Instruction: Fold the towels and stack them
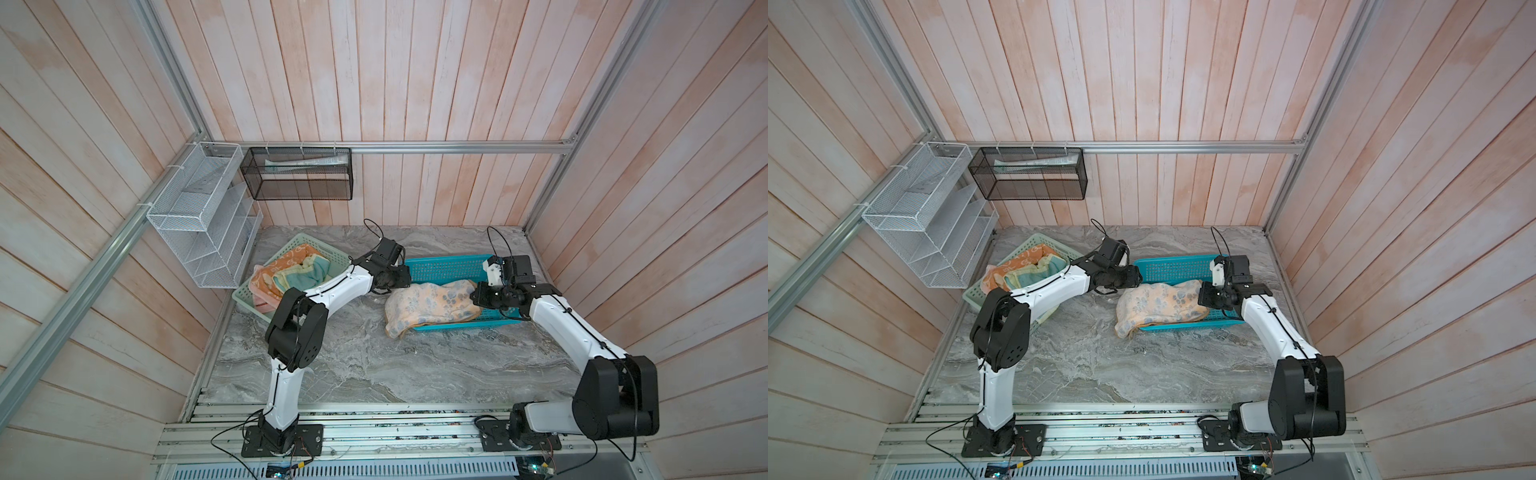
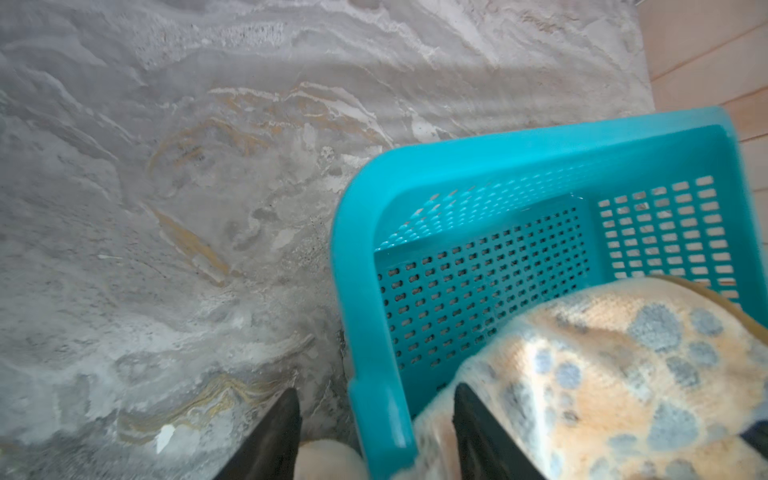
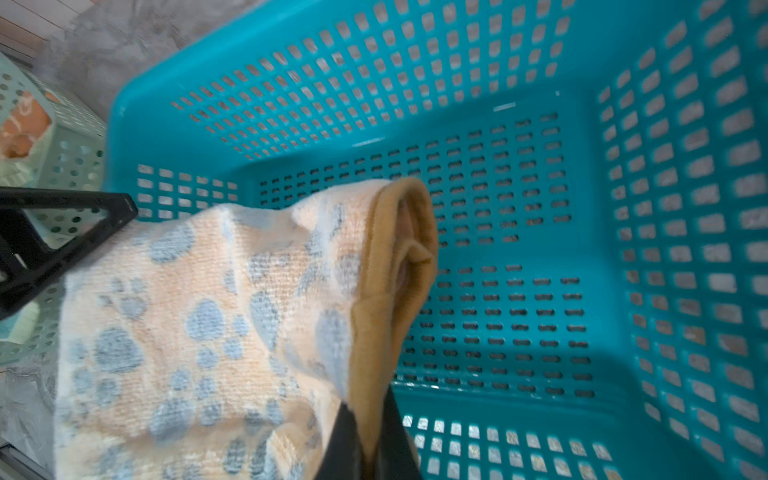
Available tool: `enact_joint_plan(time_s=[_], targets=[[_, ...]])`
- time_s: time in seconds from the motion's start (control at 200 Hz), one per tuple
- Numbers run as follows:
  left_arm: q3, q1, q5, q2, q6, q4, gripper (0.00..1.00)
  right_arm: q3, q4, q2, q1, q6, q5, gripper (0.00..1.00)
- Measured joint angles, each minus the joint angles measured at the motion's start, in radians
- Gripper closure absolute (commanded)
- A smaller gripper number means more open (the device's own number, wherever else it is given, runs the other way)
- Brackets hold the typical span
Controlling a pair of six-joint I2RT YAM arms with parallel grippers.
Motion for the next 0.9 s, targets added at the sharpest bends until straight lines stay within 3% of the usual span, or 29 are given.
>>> enact_joint_plan(time_s=[0.275, 0.9], targets=[[-0.016, 0.072, 0.056, -0.166, 0.004, 0.081, 0.36, 0.241, -0.080, 0.000, 0.037, -0.006, 0.065, 1.00], [-0.087, 0.119, 0.075, -0.174, 0.011, 0.110, 0.36, 0.644, -0.252, 0.026, 0.037, -0.031, 0.113, 1.00]])
